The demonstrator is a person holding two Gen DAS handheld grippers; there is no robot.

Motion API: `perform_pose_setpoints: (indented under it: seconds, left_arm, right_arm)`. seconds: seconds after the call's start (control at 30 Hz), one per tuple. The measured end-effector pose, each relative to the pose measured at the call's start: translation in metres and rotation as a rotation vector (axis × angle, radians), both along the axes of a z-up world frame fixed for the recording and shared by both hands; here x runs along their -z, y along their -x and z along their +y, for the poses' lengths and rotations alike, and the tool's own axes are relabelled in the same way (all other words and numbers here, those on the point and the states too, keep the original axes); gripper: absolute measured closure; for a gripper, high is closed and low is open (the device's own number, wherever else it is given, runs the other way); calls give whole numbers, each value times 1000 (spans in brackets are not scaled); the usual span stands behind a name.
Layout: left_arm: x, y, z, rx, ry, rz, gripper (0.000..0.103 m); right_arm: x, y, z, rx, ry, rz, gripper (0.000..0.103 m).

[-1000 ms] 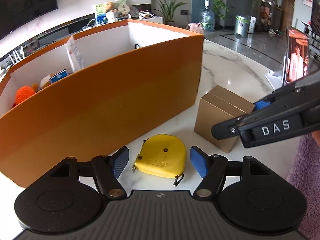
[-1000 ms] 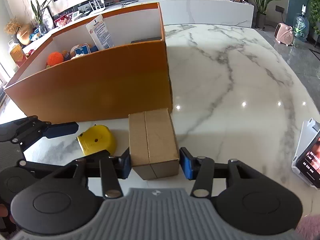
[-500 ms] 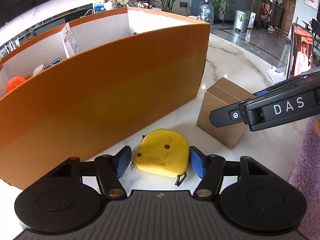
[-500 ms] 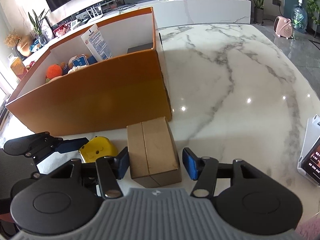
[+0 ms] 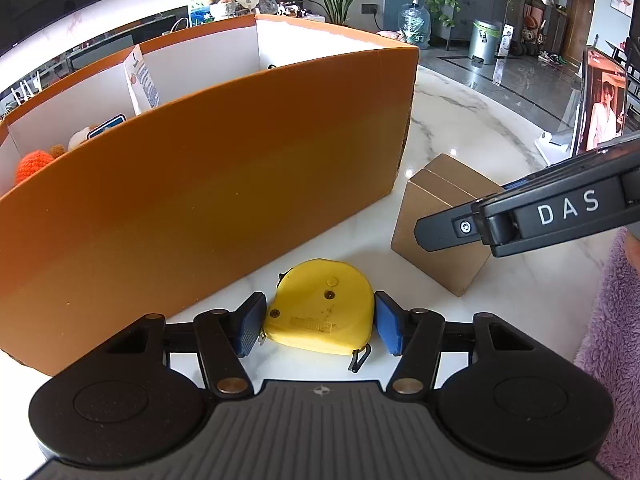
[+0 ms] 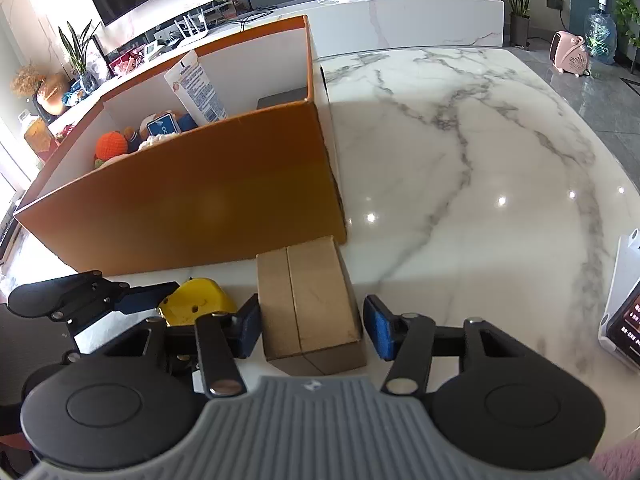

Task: Organize objects
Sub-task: 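Move left gripper to yellow tape measure while right gripper approaches brown cardboard box, then close left gripper on the tape measure while right gripper closes on the cardboard box, then lift the tape measure and cardboard box and carry both over the orange box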

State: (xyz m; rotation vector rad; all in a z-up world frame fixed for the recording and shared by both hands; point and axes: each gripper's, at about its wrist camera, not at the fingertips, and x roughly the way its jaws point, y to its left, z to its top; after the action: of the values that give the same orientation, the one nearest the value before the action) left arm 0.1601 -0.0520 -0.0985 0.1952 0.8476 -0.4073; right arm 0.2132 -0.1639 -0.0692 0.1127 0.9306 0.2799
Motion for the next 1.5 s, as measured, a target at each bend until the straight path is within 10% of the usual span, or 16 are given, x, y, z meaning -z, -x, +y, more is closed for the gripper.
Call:
perform_pose_setpoints:
  seconds: [0.67, 1.5]
  left_arm:
    - [-20, 15, 15, -81, 60, -16, 40]
    - [-125, 25, 38, -113, 210, -205, 40]
  right_arm:
    - [-12, 13, -1, -6, 15, -43, 51]
    - [-102, 38, -6, -47, -179, -170, 52]
